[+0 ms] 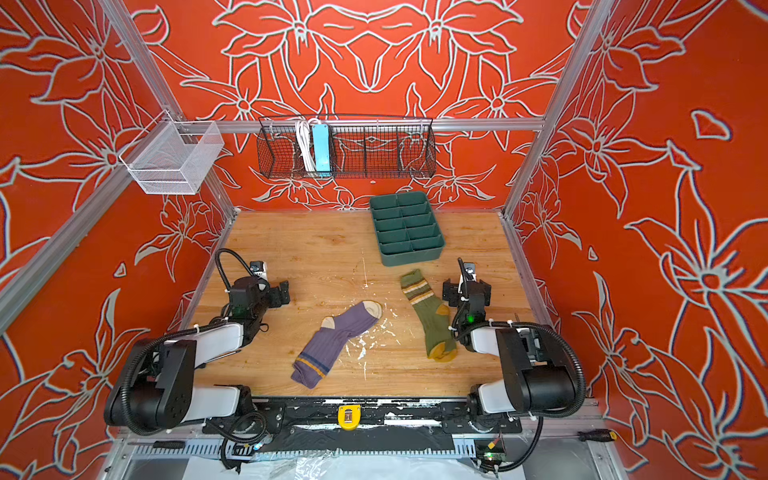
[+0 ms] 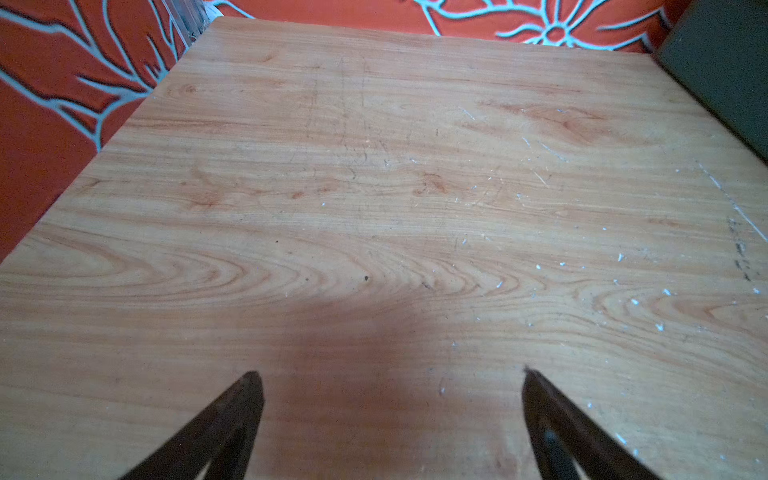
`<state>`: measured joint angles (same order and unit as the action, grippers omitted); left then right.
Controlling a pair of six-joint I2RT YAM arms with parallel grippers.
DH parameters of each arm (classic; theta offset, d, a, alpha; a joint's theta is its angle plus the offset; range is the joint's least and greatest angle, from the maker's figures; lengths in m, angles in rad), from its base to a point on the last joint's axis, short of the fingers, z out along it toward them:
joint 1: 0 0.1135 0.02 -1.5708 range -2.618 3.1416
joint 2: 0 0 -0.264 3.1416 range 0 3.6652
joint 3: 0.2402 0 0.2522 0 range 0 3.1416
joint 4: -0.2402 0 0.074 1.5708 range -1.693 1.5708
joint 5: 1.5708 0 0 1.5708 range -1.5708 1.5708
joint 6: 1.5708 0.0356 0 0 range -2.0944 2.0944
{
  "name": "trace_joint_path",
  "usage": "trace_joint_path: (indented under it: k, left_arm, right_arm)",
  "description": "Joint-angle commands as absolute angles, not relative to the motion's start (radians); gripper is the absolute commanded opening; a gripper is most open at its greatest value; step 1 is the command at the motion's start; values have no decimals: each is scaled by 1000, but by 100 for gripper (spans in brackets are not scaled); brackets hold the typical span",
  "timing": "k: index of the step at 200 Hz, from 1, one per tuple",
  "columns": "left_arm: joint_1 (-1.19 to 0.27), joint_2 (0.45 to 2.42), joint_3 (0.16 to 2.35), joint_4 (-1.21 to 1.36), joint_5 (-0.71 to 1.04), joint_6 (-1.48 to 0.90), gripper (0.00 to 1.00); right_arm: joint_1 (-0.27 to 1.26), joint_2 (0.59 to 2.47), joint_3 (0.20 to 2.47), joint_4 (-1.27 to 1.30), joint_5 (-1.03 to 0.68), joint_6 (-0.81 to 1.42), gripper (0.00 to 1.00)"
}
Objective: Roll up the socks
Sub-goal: 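Move the right gripper to the purple sock's toe while the left gripper rises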
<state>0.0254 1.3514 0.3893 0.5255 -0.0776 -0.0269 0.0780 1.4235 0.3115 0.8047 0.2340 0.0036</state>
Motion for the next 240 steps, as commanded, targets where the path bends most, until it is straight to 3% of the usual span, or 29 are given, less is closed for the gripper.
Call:
trace_joint_path:
  k: [1, 147, 184, 216, 240]
  left_arm:
    - [27, 1348, 387, 539, -85, -41, 97]
    - [27, 1321, 407, 512, -56, -25, 97]
    - [26, 1142, 552, 195, -25, -15, 97]
    - [28, 996, 679, -46, -39, -262, 97]
    - [31, 926, 728, -190, 123, -382, 97]
  right_arm:
    - [74, 1414, 319, 805, 227, 5, 98]
    - [74, 1387, 309, 818, 246, 11, 98]
    - [74, 1131, 412, 447, 293, 53, 98]
    - [72, 903, 587, -7, 438, 424, 98]
    - [68, 771, 658, -102, 203, 436, 98]
